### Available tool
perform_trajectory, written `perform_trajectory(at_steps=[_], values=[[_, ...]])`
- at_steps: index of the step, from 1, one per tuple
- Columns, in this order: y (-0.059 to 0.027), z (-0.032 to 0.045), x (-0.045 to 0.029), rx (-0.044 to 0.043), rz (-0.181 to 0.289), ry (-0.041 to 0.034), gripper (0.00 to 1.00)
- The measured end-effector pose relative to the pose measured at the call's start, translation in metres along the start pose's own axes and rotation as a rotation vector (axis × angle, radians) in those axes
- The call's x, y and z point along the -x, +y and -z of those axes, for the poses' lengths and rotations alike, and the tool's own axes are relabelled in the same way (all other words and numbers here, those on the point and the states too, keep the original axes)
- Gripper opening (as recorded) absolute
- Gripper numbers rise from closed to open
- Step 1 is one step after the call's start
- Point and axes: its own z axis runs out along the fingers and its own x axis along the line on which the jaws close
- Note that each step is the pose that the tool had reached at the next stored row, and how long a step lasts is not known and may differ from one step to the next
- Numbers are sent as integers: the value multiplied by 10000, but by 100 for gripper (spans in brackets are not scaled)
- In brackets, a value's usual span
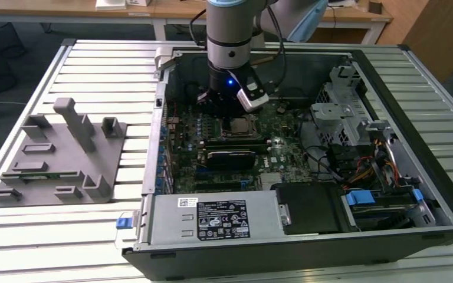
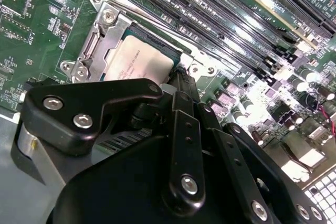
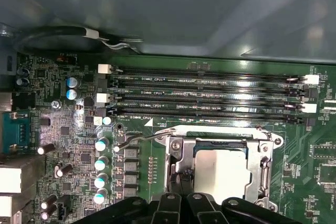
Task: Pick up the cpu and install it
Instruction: 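Close the cpu cover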
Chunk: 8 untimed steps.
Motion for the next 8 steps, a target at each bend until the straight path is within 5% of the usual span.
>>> perform_trajectory(at_steps=[8], values=[[-4,-5,0,3,4,-3,11]])
